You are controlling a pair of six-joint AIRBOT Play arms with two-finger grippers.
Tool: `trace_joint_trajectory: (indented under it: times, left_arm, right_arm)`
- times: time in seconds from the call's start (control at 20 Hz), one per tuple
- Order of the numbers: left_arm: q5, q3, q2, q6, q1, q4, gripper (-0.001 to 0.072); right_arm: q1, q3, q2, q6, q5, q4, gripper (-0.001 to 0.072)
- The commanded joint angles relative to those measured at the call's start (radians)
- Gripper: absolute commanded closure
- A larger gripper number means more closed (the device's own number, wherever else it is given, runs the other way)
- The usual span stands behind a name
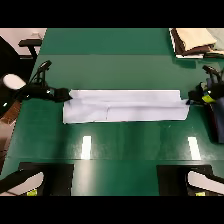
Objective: Fold the shirts.
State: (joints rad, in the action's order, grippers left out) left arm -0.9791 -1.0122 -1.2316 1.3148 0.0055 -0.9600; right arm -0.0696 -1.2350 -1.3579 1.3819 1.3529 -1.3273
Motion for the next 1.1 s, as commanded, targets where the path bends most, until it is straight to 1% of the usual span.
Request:
trace_joint_trajectory:
  times: [0.0,0.1,0.15,0.2,0.25,0.3,0.35,0.45,0.5,0.55,0.6,0.65,0.7,0.75,0.8,0.9,1.0,1.05]
  left_arm:
    - [0.114,-0.108,-0.203,-0.065,0.0,0.04,0.0682]
    - [0.115,-0.151,-0.269,-0.066,0.0,0.056,0.068]
    - [0.117,-0.164,-0.283,-0.066,0.0,0.058,0.0679]
    - [0.124,-0.17,-0.286,-0.065,0.0,0.059,0.0511]
    - [0.126,-0.179,-0.286,-0.054,0.0,0.066,0.0251]
    - [0.119,-0.193,-0.284,-0.04,0.003,0.07,0.0181]
    - [0.089,-0.216,-0.284,-0.033,0.003,0.069,0.0199]
    - [0.005,-0.268,-0.284,-0.032,0.003,0.071,0.02]
    - [-0.042,-0.291,-0.284,-0.032,0.0,0.078,0.02]
    - [-0.076,-0.302,-0.284,-0.032,-0.001,0.092,0.0201]
    - [-0.098,-0.305,-0.284,-0.033,-0.002,0.116,0.0201]
    - [-0.105,-0.305,-0.284,-0.032,-0.007,0.137,0.0283]
    - [-0.105,-0.305,-0.284,-0.034,-0.018,0.142,0.0584]
    - [-0.1,-0.305,-0.284,-0.045,-0.035,0.146,0.0673]
    - [-0.081,-0.305,-0.284,-0.044,-0.059,0.146,0.0672]
    - [-0.042,-0.305,-0.285,-0.037,-0.116,0.15,0.0673]
    - [0.036,-0.304,-0.286,0.022,-0.179,0.152,0.0682]
    - [0.078,-0.305,-0.286,0.048,-0.211,0.152,0.0682]
  right_arm:
    - [0.042,-0.148,-0.173,0.002,-0.041,0.001,0.0698]
    - [0.048,-0.206,-0.24,0.002,-0.04,0.005,0.0697]
    - [0.047,-0.228,-0.267,-0.004,-0.036,0.037,0.069]
    - [0.036,-0.246,-0.29,-0.021,-0.036,0.086,0.0558]
    - [0.018,-0.259,-0.304,-0.048,-0.037,0.15,0.0387]
    - [-0.002,-0.267,-0.31,-0.076,-0.037,0.21,0.0333]
    - [-0.027,-0.269,-0.307,-0.101,-0.035,0.263,0.0322]
    - [-0.097,-0.267,-0.29,-0.137,0.012,0.317,0.0319]
    - [-0.129,-0.266,-0.281,-0.138,0.046,0.312,0.0255]
    - [-0.17,-0.258,-0.274,-0.138,0.079,0.315,0.0129]
    - [-0.204,-0.236,-0.267,-0.138,0.092,0.315,0.0115]
    - [-0.24,-0.202,-0.264,-0.138,0.098,0.315,0.0115]
    - [-0.27,-0.163,-0.266,-0.138,0.098,0.316,0.0115]
    - [-0.291,-0.119,-0.266,-0.139,0.088,0.316,0.0116]
    - [-0.31,-0.078,-0.271,-0.158,0.079,0.317,0.0117]
    - [-0.325,-0.024,-0.299,-0.18,0.078,0.317,0.0157]
    - [-0.318,0.003,-0.336,-0.209,0.075,0.344,0.0156]
    - [-0.308,0.004,-0.357,-0.214,0.068,0.382,0.017]
